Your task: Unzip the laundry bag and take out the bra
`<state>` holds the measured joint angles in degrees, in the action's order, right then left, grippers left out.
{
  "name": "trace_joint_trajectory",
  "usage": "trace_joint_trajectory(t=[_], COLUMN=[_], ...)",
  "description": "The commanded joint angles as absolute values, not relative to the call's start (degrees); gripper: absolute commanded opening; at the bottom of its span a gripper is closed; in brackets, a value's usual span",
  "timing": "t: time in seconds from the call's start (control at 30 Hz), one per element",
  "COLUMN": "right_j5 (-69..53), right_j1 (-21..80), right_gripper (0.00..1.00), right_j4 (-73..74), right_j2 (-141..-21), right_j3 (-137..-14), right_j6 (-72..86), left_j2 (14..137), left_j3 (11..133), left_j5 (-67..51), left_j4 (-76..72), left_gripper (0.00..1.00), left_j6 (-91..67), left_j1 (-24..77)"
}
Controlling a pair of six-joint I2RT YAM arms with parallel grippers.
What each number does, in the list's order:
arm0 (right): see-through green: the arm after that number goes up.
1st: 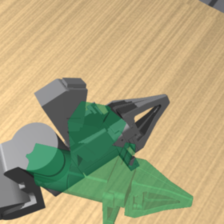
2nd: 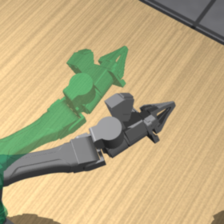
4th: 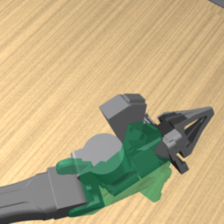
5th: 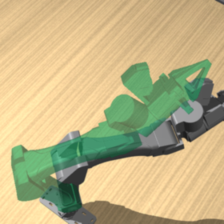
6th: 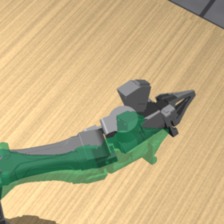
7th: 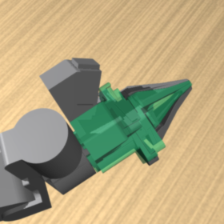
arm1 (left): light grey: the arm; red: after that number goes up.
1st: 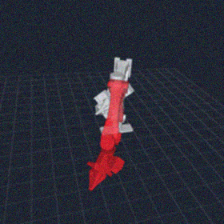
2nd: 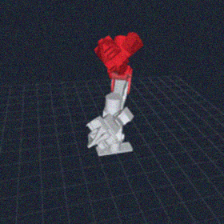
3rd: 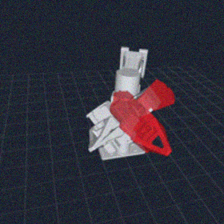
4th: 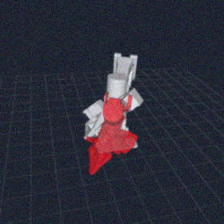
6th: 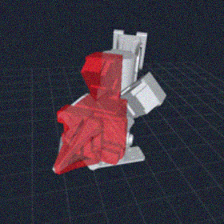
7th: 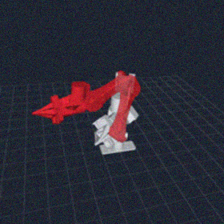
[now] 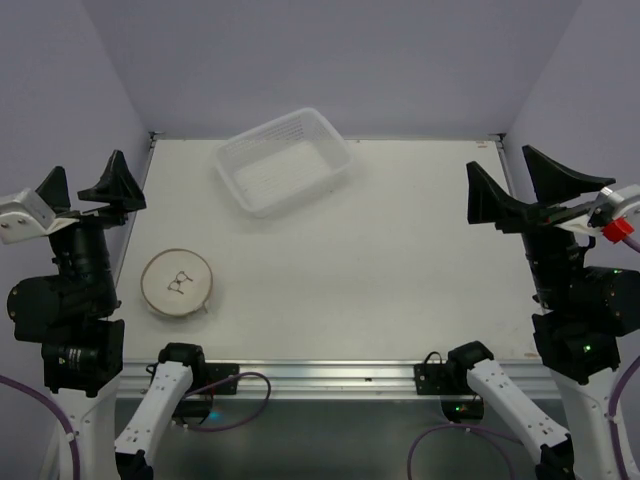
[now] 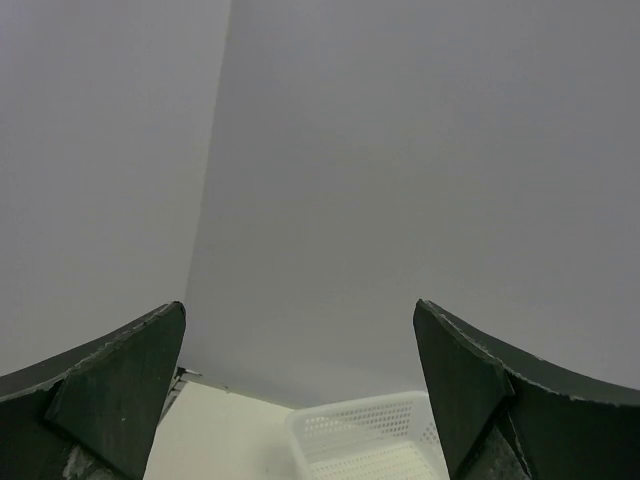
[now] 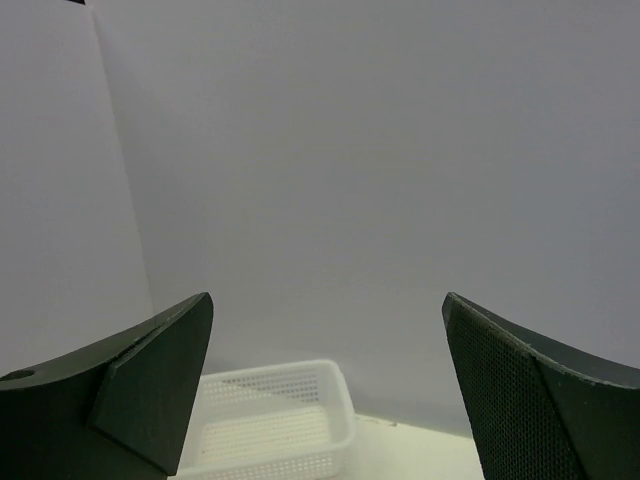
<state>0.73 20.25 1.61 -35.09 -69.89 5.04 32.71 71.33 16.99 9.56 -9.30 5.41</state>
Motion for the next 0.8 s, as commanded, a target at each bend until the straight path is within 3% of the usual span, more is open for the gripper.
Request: trace_joint_trajectory(t=[0.0,0.53,0.77], right_j5=[1.76,1.32,0.26], right_j1=[20.39,20.30,20.39], right_gripper=[0.99,0.99,0.99], right_j4=[-1.05,5.26,12.47], right_j2=[-34.98,-38.40,-43.59], right_j3=[-69.26,-61.08,-59.68], right_j6=[6.24,18.54,23.28], left_j2=[32.87,47.19,65.88], left_j3=[70.40,61.70,59.41], left_j5=[17.75,18.19,21.97], left_j4=[10.54,26.35,36.99], left_gripper=[1.00,1.00,1.00], left_j6=[-9.93,-23.54,-31.97], left_j1=[5.71,5.71,5.62])
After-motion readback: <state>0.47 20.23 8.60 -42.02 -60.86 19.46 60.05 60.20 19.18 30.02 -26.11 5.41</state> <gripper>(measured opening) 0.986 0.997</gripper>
